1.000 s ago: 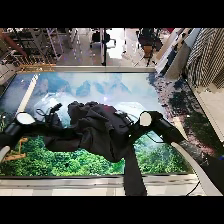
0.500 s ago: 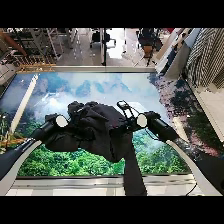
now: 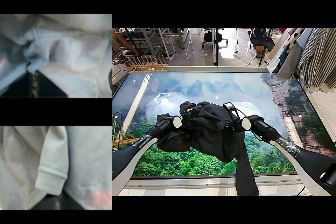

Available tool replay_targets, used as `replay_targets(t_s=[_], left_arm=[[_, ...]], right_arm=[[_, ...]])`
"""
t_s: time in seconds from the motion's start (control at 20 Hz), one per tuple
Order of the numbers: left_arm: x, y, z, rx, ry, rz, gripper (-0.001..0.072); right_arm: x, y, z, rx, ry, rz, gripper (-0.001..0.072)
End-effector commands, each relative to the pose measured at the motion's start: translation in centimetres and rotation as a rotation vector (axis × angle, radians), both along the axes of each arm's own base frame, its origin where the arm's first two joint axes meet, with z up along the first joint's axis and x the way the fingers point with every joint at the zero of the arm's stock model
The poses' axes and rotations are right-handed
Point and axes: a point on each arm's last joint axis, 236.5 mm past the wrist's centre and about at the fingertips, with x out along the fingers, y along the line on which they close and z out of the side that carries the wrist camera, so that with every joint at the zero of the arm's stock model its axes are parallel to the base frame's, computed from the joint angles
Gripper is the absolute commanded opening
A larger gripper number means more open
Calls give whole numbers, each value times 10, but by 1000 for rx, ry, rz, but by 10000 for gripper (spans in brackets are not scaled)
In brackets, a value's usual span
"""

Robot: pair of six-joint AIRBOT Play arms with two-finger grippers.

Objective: Fold the clothes and pants, and hang the long-sleeved shirts on hangers.

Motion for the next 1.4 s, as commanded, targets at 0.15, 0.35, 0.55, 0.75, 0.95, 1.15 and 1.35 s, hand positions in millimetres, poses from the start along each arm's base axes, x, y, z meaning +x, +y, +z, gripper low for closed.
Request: replay_targets(t_s=[0.15, 0.35, 0.55, 0.75, 0.95, 1.15, 1.35], left_arm=[[14, 37, 68, 9, -167, -71, 9], [10, 74, 130, -2, -268, -15, 9], [-8, 21, 154, -196, -275, -119, 10], [-17, 4, 165, -271, -269, -151, 9], [-39, 2, 172, -270, -246, -226, 9], [-46, 4, 199, -275, -316, -235, 10], [-51, 4, 214, -278, -357, -239, 10]], right_arm=[[32, -15, 54, -129, -153, 72, 20], [91, -33, 131, -190, -414, 38, 22], [33, -29, 103, -42, -18, -100, 515], [-58, -10, 65, 35, 416, -131, 513], [-66, 17, 33, 160, 518, -350, 508], [-43, 24, 19, 210, 462, -471, 419], [-50, 19, -4, 128, 475, -452, 263]])
